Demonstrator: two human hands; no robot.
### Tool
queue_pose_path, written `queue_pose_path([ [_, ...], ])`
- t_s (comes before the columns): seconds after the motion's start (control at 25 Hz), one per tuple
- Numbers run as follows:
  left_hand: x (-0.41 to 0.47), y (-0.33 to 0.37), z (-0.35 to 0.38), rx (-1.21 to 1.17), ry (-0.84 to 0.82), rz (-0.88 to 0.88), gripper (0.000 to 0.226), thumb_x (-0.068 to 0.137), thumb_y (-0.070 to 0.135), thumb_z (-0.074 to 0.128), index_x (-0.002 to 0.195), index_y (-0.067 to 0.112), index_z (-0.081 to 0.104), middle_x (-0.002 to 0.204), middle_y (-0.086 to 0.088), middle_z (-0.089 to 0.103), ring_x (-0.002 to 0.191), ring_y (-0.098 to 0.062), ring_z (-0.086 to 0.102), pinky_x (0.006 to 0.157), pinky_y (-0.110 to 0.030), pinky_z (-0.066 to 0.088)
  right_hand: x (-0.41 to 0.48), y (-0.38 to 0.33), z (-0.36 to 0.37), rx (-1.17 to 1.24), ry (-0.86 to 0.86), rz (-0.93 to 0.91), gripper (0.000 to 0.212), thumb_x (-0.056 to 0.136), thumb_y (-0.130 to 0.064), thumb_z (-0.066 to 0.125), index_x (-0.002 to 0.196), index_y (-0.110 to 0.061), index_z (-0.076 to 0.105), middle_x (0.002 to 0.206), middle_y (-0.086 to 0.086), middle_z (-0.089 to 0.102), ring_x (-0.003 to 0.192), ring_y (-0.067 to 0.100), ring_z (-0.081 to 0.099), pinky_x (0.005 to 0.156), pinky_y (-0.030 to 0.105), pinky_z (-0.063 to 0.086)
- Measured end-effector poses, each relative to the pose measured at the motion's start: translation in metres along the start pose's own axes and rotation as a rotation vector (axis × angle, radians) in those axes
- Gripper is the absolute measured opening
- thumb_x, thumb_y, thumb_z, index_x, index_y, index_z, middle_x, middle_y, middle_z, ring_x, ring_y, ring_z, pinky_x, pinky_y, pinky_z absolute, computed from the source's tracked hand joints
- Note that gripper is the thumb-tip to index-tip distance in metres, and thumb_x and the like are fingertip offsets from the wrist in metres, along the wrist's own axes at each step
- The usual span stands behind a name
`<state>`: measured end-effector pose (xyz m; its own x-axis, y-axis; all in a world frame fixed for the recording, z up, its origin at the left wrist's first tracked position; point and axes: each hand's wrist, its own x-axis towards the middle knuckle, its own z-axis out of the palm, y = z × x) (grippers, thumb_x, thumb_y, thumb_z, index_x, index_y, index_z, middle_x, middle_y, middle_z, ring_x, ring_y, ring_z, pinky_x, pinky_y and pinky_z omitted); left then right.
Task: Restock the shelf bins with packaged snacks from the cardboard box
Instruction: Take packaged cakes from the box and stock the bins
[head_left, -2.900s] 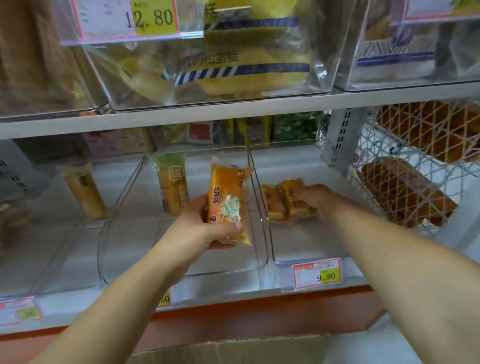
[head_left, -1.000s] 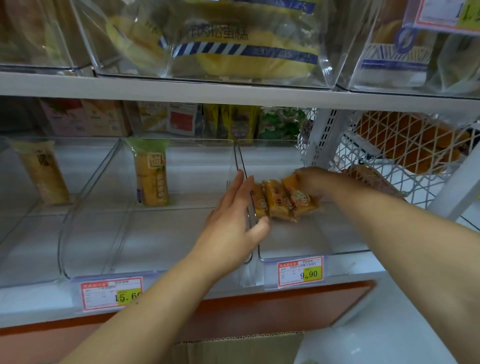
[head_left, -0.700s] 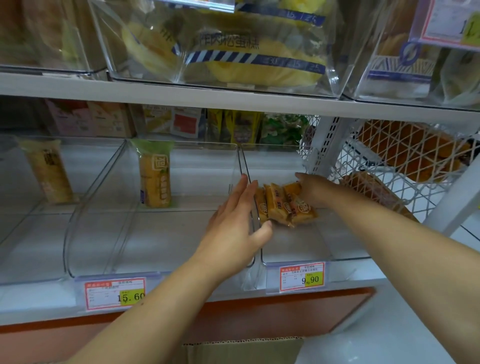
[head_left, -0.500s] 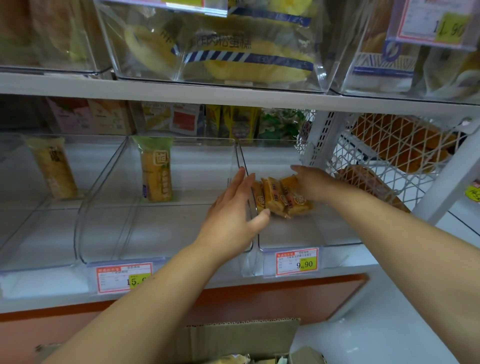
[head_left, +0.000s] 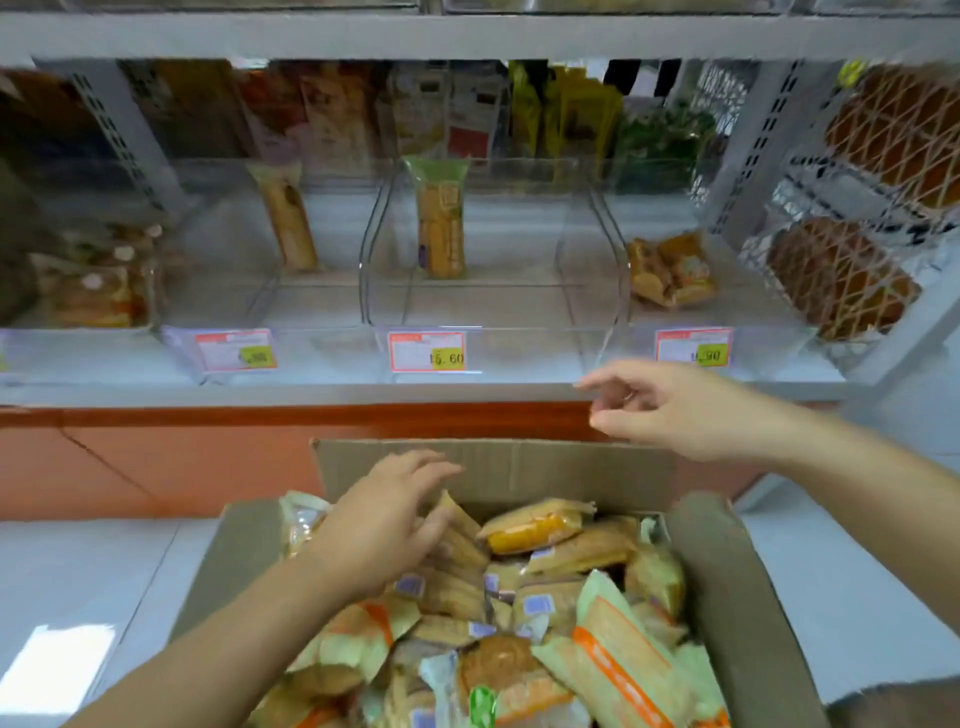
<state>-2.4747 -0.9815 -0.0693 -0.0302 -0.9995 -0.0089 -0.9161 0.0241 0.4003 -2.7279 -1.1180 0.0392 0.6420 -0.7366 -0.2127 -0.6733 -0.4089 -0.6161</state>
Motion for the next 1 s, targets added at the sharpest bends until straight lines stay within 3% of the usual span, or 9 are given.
queue_pose_path([
  [0.12,-0.025,-0.020,0.025,0.165,-0.272,-0.122,0.069,0.092,0.052,0.054,0.152,0.031,0.027,0.162,-0.004,0.017,0.147,-0.022,0.022,0.117,-0.030,0.020,0.004,0.023,0.062,-0.412,-0.258,0.058,0.050,0.091,-0.040,0.061,0.138,-0.033,0.046,0.135,-0.006,0.053,0.119,0.013,0.053,0.098,0.025,0.040],
  [0.28,-0.029,-0.027,0.038,0.157,-0.308,-0.139,0.081,0.087,0.059,0.056,0.154,0.031,0.019,0.164,-0.003,0.013,0.149,-0.022,0.015,0.120,-0.035,0.017,0.010,0.047,0.107,-0.326,-0.216,0.183,0.066,0.092,-0.034,0.061,0.149,-0.028,0.029,0.143,0.001,0.043,0.128,0.018,0.045,0.101,0.027,0.038],
  [0.4,-0.028,-0.028,0.037,0.121,-0.263,-0.166,0.080,0.087,0.053,0.059,0.153,0.031,0.020,0.162,-0.004,0.018,0.148,-0.023,0.017,0.120,-0.035,0.019,0.021,0.052,0.125,-0.371,-0.182,0.196,0.063,0.087,-0.037,0.066,0.143,-0.030,0.038,0.126,-0.001,0.047,0.120,0.020,0.050,0.096,0.031,0.042],
  [0.52,-0.025,-0.027,0.037,0.110,-0.230,-0.136,0.080,0.088,0.050,0.061,0.154,0.030,0.021,0.162,0.000,0.021,0.149,-0.020,0.014,0.121,-0.033,0.014,0.030,0.049,0.128,-0.525,-0.138,0.146,0.041,0.084,-0.044,0.067,0.122,-0.032,0.055,0.101,-0.005,0.045,0.108,0.020,0.054,0.086,0.034,0.046],
  [0.76,-0.013,-0.001,0.019,-0.260,-0.170,-0.109,0.080,0.089,0.040,0.067,0.154,0.031,0.022,0.160,0.009,0.022,0.149,-0.007,0.011,0.115,-0.021,0.015,0.038,0.022,0.101,0.079,-0.194,0.112,0.014,0.085,-0.032,0.072,0.095,-0.023,0.065,0.088,-0.007,0.068,0.082,0.009,0.064,0.074,0.027,0.051],
  [0.84,-0.009,0.000,0.014,-0.387,-0.235,-0.162,0.082,0.085,0.043,0.072,0.153,0.036,0.026,0.157,0.009,0.030,0.144,-0.010,0.029,0.112,-0.023,0.030,0.038,0.015,0.101,0.314,-0.272,0.108,0.008,0.087,-0.027,0.070,0.092,-0.023,0.066,0.084,-0.006,0.071,0.080,0.008,0.068,0.075,0.028,0.055],
  [0.92,-0.007,-0.002,0.009,-0.526,-0.309,-0.184,0.072,0.082,0.042,0.075,0.145,0.038,0.041,0.143,0.011,0.051,0.122,-0.007,0.055,0.101,-0.030,0.049,0.038,0.011,0.105,0.457,-0.301,0.111,0.010,0.088,-0.024,0.068,0.097,-0.020,0.068,0.094,0.000,0.074,0.090,0.016,0.070,0.082,0.036,0.057],
  [1.0,-0.008,-0.004,0.004,-0.647,-0.347,-0.193,0.052,0.084,0.037,0.075,0.132,0.033,0.057,0.121,0.014,0.065,0.102,0.001,0.064,0.086,-0.021,0.055,0.037,0.008,0.108,0.531,-0.295,0.118,0.014,0.092,-0.024,0.063,0.103,-0.017,0.068,0.099,0.004,0.074,0.093,0.018,0.070,0.085,0.038,0.057],
])
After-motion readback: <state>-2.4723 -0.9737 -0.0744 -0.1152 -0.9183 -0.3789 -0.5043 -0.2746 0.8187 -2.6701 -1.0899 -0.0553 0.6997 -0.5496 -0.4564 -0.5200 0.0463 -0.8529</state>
